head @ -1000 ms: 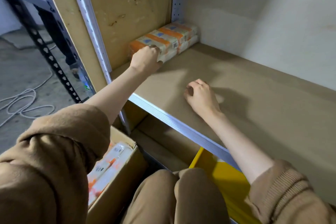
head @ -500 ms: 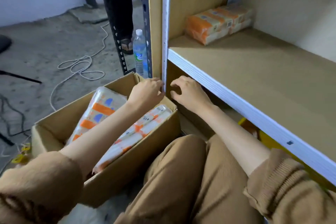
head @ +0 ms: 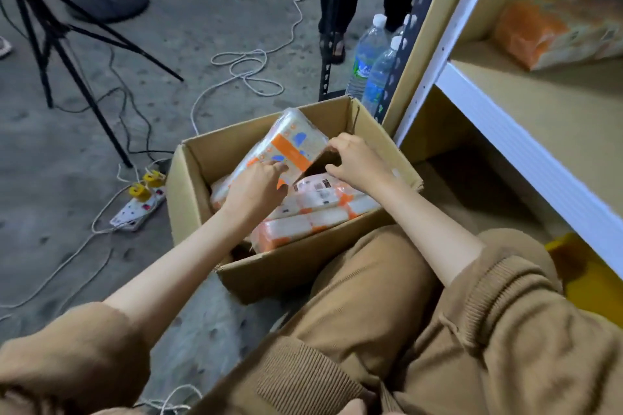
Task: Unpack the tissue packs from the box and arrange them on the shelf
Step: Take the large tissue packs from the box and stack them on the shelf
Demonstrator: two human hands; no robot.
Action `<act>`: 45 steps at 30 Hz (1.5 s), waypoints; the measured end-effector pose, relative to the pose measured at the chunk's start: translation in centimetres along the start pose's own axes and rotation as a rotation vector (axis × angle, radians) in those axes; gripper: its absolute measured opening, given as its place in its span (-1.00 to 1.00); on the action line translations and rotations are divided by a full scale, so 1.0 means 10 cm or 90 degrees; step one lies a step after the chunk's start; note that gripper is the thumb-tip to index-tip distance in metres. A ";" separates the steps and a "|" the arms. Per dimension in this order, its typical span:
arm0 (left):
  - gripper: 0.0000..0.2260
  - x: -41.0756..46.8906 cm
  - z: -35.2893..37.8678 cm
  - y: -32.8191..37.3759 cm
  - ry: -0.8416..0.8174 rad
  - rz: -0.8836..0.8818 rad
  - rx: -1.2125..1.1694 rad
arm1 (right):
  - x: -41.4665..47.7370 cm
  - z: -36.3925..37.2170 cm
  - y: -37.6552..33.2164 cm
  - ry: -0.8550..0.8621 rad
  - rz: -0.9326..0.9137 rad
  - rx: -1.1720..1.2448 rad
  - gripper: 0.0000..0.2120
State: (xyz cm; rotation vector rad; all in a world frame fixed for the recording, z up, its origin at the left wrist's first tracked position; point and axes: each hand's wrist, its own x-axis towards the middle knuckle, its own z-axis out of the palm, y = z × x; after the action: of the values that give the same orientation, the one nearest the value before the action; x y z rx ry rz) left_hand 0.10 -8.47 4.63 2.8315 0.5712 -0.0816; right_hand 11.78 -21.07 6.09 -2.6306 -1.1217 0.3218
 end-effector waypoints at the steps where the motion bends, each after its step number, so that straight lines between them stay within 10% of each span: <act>1: -0.63 -0.01 0.01 -0.09 -0.006 -0.019 0.002 | 0.07 0.04 -0.05 -0.013 -0.011 -0.001 -0.63; 21: -0.36 0.87 0.57 -1.04 -0.127 -0.228 -0.251 | 1.40 0.65 -0.63 -0.188 -0.312 -0.314 -0.60; 34: -0.40 1.09 0.69 -1.19 -0.240 -0.176 -0.299 | 1.85 0.65 -0.74 -0.449 -0.179 -0.301 -0.49; 45: -0.33 0.99 0.41 -0.92 -0.123 -0.072 -0.226 | 1.58 0.43 -0.36 -0.310 -0.208 -0.221 -0.36</act>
State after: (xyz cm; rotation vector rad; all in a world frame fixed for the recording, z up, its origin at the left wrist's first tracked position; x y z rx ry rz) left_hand 5.64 2.35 -2.53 2.4145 0.6317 -0.2459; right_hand 18.73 -6.47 1.61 -2.6553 -1.8861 0.7894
